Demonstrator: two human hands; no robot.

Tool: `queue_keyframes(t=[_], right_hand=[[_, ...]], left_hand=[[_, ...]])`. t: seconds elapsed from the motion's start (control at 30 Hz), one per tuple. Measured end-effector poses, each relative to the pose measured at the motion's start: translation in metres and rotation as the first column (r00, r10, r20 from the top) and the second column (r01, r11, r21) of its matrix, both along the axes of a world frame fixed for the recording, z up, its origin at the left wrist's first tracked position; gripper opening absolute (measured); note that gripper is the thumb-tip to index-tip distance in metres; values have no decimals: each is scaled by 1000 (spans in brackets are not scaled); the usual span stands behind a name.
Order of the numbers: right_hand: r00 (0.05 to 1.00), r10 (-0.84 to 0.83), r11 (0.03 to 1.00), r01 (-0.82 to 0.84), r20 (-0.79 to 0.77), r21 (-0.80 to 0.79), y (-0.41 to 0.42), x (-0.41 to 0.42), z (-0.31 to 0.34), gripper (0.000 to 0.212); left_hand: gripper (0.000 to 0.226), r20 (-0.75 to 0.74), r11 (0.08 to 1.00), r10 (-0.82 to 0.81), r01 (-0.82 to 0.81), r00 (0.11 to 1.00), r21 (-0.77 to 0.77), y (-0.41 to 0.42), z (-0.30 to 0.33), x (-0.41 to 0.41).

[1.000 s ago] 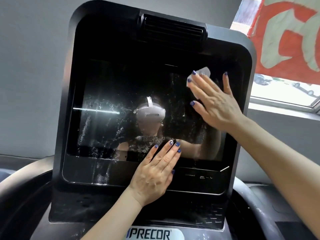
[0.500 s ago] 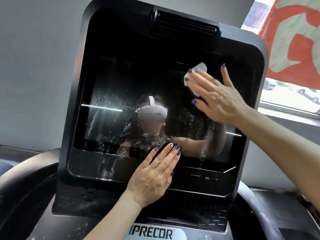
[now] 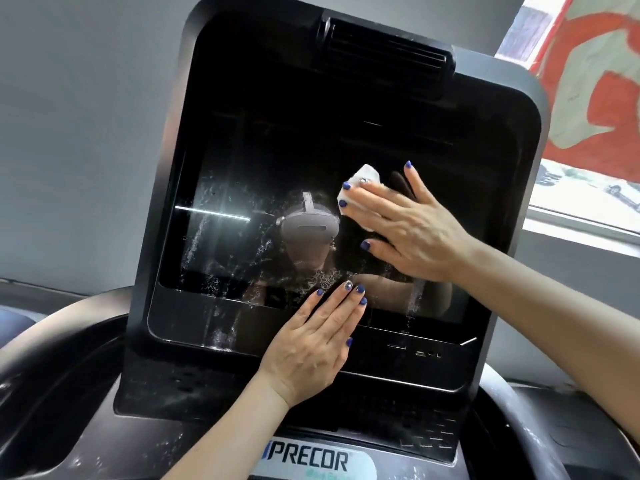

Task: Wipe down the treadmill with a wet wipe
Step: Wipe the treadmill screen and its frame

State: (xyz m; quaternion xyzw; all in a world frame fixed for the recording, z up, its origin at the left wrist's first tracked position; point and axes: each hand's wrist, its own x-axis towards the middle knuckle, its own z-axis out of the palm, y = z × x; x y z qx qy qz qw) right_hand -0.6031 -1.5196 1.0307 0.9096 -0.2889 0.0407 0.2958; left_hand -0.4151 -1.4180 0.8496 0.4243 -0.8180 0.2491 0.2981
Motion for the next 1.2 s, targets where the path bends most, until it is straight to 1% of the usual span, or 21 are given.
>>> queue_keyframes(t=[0.13, 0.2, 0.33, 0.47, 0.57, 0.67, 0.83, 0.93, 1.07, 1.2], right_hand=[[997, -31, 1000, 31, 77, 1, -7, 19, 14, 59], [997, -30, 1000, 29, 73, 12, -6, 16, 10, 60], [999, -51, 998, 51, 17, 25, 4, -33, 0, 60], [989, -148, 988, 146, 20, 50, 20, -93, 4, 60], [984, -176, 983, 175, 9, 50, 28, -120, 6, 61], [988, -156, 987, 155, 8, 52, 26, -105, 8, 64], [999, -48, 999, 48, 0, 25, 12, -27, 1, 62], [1000, -24, 999, 24, 1, 25, 9, -17, -7, 61], [999, -52, 997, 52, -8, 52, 17, -62, -10, 59], [986, -154, 988, 152, 63, 29, 28, -116, -6, 57]], left_hand=[[56, 6, 1000, 5, -5, 1000, 11, 1, 2, 0], [56, 2, 1000, 1, -1, 1000, 9, 1, 2, 0], [55, -1, 1000, -11, 11, 1000, -1, 0, 1, 1], [57, -6, 1000, -14, 13, 1000, -14, 0, 0, 0], [58, 7, 1000, -13, 13, 1000, -19, -1, -1, -1], [57, 8, 1000, -4, 5, 1000, -26, -1, -2, -1], [55, -7, 999, -14, 14, 1000, -34, 0, -2, 0], [54, -9, 999, -15, 14, 1000, -38, -1, -1, 0], [55, 0, 999, -11, 11, 1000, -46, 0, -1, 0], [56, 6, 998, -4, 4, 1000, -55, -1, -2, -1]])
